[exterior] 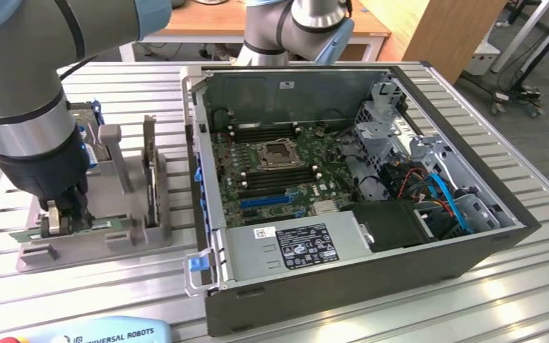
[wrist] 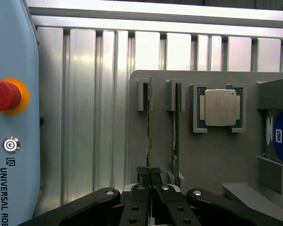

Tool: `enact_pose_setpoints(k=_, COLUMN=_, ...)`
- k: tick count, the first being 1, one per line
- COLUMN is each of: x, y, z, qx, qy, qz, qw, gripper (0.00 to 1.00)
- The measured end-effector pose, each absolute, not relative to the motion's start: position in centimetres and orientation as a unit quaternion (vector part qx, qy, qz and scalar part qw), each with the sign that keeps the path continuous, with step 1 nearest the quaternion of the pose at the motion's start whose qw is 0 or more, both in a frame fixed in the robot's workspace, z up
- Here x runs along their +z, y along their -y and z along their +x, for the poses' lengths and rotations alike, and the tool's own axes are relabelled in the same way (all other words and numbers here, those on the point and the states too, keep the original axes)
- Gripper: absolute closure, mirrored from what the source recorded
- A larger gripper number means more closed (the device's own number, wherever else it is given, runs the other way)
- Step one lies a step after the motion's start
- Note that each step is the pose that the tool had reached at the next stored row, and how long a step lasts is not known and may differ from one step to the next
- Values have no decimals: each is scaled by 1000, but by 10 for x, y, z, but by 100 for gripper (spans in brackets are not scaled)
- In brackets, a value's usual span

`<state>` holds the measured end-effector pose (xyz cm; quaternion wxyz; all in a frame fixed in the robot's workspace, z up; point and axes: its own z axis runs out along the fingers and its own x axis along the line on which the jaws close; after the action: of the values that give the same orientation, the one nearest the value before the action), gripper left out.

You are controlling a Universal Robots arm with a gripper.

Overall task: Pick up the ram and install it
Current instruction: 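Pick up the ram and move it above insertion slot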

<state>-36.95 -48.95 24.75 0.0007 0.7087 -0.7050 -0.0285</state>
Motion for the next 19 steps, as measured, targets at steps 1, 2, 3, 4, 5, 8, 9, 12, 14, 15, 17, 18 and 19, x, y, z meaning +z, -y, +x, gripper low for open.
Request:
enact_pose_setpoints(k=1, x=250, y=489, z=-370, qx=-28, qy=705, qz=709, qw=1, gripper=88)
enact_pose_setpoints(k=2, x=252, y=489, z=-370, qx=-28, qy=705, qz=709, qw=1, gripper=88)
enact_pose_setpoints(k=3, x=255, y=489, z=-370, qx=-29, qy=705, qz=709, qw=1, gripper=88)
enact_pose_setpoints(k=4, x=257, y=489, z=-370, qx=-28, qy=705, qz=709, qw=1, gripper=88)
enact_pose_setpoints(k=5, x=259, y=489, z=-370, qx=-29, qy=705, qz=709, qw=1, gripper=88)
enact_pose_setpoints(k=8, x=266, y=489, z=-370, qx=-29, qy=705, qz=709, qw=1, gripper=88)
enact_pose_setpoints(k=9, x=269, y=489, z=-370, qx=-29, qy=705, qz=709, qw=1, gripper=88)
enact_pose_setpoints(k=12, x=275, y=489, z=-370, qx=-28, qy=705, qz=709, qw=1, gripper=88)
enact_pose_setpoints(k=14, x=280, y=489, z=-370, qx=-28, qy=705, qz=709, qw=1, gripper=88)
enact_pose_setpoints(k=15, x=282, y=489, z=-370, qx=-29, qy=705, qz=709, qw=1, gripper=88)
enact_pose_setpoints(k=17, x=287, y=489, z=-370, qx=-29, qy=705, qz=709, qw=1, gripper=88)
enact_pose_setpoints(k=18, x=289, y=489, z=-370, qx=-28, qy=705, qz=709, qw=1, gripper=88)
enact_pose_setpoints(k=19, x=291, y=489, z=-370, qx=-28, qy=705, qz=709, qw=1, gripper=88)
